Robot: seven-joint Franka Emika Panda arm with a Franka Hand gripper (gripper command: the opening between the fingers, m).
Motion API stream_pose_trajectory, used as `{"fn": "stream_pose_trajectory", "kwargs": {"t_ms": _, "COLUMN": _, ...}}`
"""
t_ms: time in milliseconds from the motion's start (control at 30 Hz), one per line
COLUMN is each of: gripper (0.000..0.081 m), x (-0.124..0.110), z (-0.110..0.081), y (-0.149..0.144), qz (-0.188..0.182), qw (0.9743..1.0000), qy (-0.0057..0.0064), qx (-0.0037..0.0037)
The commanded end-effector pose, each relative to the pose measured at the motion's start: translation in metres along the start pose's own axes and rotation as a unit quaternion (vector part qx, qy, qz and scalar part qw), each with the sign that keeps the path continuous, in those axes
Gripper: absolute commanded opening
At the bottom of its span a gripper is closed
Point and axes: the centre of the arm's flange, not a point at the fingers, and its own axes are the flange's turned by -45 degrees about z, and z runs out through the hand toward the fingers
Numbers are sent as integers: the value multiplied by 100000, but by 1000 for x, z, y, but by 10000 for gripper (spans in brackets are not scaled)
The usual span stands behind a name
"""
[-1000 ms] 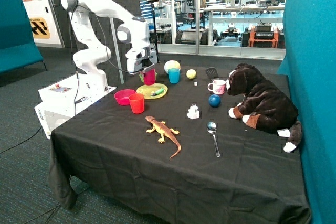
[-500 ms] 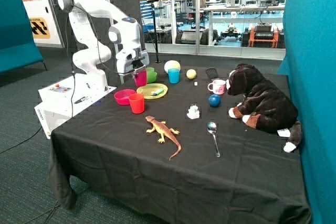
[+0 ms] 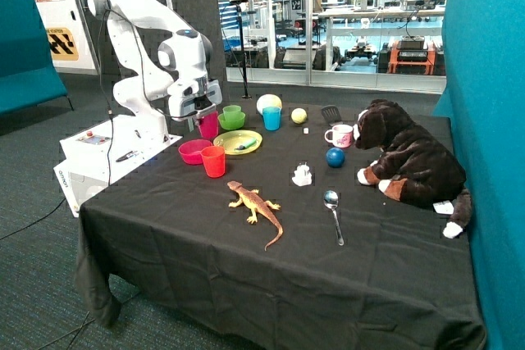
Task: Match the cups with the appropriate bowls
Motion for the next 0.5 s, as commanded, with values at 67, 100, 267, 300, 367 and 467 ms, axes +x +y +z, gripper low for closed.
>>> {"fn": "stream_pose_trajectory", "kwargs": {"t_ms": 67, "gripper": 0, "x": -18, "z": 2, "y": 25, "qz": 45, "qw": 100000, "qy": 98, "qx": -35}}
{"fn": "stream_pose_trajectory", "kwargs": {"t_ms": 100, "gripper": 0, "x": -19, "z": 2, "y": 27, "qz": -8, "qw": 100000, "qy": 98, "qx": -35}}
{"fn": "stream_pose_trajectory", "kwargs": {"t_ms": 267, "gripper": 0, "x": -23, "z": 6, "y": 36, "qz": -159, "qw": 100000, "qy": 98, "qx": -36}}
{"fn": "stream_pose_trajectory", "kwargs": {"t_ms": 300, "gripper": 0, "x": -24, "z": 6, "y": 37, "qz": -154, "qw": 100000, "qy": 98, "qx": -36}}
{"fn": "stream_pose_trajectory", "kwargs": {"t_ms": 367, "gripper": 0, "x": -25, "z": 9, "y": 41, "qz": -180, "qw": 100000, "qy": 98, "qx": -36}}
{"fn": "stream_pose_trajectory", "kwargs": {"t_ms": 467, "gripper": 0, "x": -25, "z": 13, "y": 46, "qz": -287, "qw": 100000, "qy": 98, "qx": -36}}
